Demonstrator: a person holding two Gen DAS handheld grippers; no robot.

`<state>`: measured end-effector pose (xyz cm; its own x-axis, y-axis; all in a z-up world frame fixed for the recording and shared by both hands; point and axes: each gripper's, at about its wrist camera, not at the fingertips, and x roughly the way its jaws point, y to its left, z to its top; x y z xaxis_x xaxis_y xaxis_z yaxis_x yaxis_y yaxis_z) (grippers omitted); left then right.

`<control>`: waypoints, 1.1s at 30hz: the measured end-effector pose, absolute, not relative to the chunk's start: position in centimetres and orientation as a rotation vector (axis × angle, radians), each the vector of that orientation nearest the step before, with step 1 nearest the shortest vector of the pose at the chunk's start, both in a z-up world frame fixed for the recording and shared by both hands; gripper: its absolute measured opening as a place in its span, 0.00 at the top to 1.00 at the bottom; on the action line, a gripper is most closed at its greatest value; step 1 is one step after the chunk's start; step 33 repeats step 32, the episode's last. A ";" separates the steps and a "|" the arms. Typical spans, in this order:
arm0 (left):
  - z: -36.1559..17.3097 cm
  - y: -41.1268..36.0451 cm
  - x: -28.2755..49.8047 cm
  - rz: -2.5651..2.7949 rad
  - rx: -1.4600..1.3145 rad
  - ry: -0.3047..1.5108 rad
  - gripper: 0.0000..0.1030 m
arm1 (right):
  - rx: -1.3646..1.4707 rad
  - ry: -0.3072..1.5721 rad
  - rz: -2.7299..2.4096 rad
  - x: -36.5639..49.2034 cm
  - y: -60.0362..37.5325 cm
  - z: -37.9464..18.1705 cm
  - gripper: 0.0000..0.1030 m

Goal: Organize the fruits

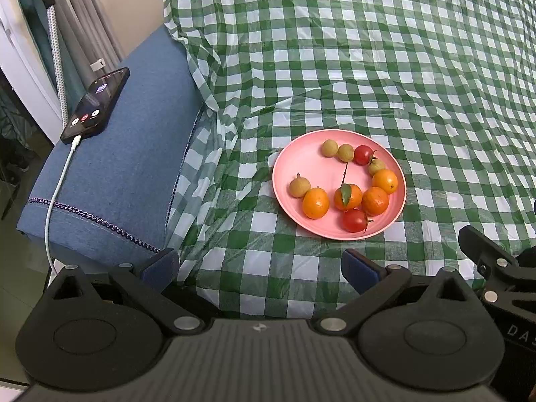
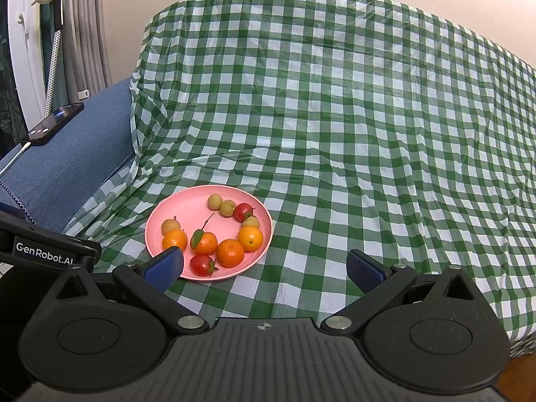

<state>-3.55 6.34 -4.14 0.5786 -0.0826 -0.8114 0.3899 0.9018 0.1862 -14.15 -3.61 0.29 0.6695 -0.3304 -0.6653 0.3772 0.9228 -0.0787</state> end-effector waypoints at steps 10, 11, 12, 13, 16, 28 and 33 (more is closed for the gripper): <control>-4.1 6.3 -3.5 -0.284 0.367 0.914 0.00 | 0.069 0.734 -0.395 -14.2 -3.9 0.2 0.01; -4.1 6.3 -3.5 -0.284 0.367 0.915 0.00 | 0.070 0.734 -0.395 -14.2 -3.9 0.2 0.01; -4.1 6.3 -3.5 -0.284 0.366 0.915 0.00 | 0.069 0.735 -0.394 -14.2 -3.9 0.2 0.01; -4.2 6.3 -3.5 -0.284 0.367 0.916 0.00 | 0.069 0.735 -0.393 -14.2 -3.9 0.2 0.01; -4.2 6.3 -3.5 -0.284 0.367 0.917 0.00 | 0.069 0.735 -0.391 -14.3 -4.0 0.2 0.01; -4.6 6.1 -3.4 -0.281 0.377 0.917 0.00 | 0.073 0.736 -0.394 -14.1 -4.0 0.2 0.01; -4.6 6.1 -3.5 -0.278 0.388 0.902 0.00 | 0.077 0.735 -0.388 -14.0 -4.0 0.1 0.01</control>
